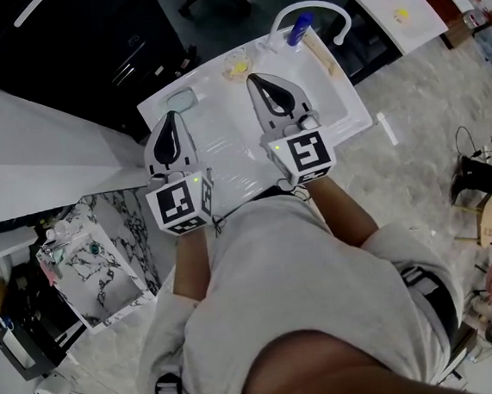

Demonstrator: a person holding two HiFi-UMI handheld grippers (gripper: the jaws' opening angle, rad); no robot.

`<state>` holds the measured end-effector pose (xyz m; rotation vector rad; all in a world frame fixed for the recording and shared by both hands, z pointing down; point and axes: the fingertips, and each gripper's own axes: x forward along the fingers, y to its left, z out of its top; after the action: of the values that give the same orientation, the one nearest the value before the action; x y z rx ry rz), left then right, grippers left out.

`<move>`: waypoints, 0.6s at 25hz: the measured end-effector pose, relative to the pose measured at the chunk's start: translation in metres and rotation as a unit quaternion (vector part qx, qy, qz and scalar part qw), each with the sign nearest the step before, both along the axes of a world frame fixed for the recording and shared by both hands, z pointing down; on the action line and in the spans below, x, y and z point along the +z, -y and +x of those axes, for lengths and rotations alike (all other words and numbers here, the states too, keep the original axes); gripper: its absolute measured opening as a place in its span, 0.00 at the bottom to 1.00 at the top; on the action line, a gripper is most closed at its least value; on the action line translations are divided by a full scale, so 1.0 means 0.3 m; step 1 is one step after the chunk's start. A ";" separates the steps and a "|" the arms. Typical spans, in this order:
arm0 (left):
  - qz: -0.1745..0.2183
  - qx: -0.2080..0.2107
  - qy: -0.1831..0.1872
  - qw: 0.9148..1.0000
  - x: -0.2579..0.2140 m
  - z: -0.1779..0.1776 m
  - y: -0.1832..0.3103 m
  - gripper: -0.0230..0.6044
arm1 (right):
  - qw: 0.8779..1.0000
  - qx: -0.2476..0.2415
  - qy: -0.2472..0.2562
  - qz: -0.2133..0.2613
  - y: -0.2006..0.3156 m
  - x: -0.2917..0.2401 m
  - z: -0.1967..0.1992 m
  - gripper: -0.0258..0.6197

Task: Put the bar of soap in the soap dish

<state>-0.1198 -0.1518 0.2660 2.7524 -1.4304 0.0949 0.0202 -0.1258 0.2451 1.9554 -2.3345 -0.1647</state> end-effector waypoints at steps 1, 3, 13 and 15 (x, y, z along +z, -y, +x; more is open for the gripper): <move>0.000 0.001 0.000 1.000 0.000 0.003 -0.003 0.07 | 1.000 0.000 -0.001 -0.001 -0.004 0.000 0.001 0.04; -0.001 0.002 0.000 1.000 0.003 0.006 -0.007 0.07 | 1.000 -0.001 -0.002 -0.001 -0.008 0.003 0.003 0.04; 0.001 0.000 -0.008 1.000 -0.004 -0.002 -0.014 0.07 | 1.000 -0.004 -0.005 -0.006 -0.023 0.010 0.012 0.04; 0.000 -0.001 -0.008 1.000 -0.002 -0.004 -0.017 0.06 | 1.000 -0.005 -0.005 -0.008 -0.026 0.012 0.013 0.04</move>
<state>-0.1211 -0.1468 0.2653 2.7439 -1.4300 0.0727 0.0241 -0.1179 0.2487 1.9319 -2.3323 -0.1569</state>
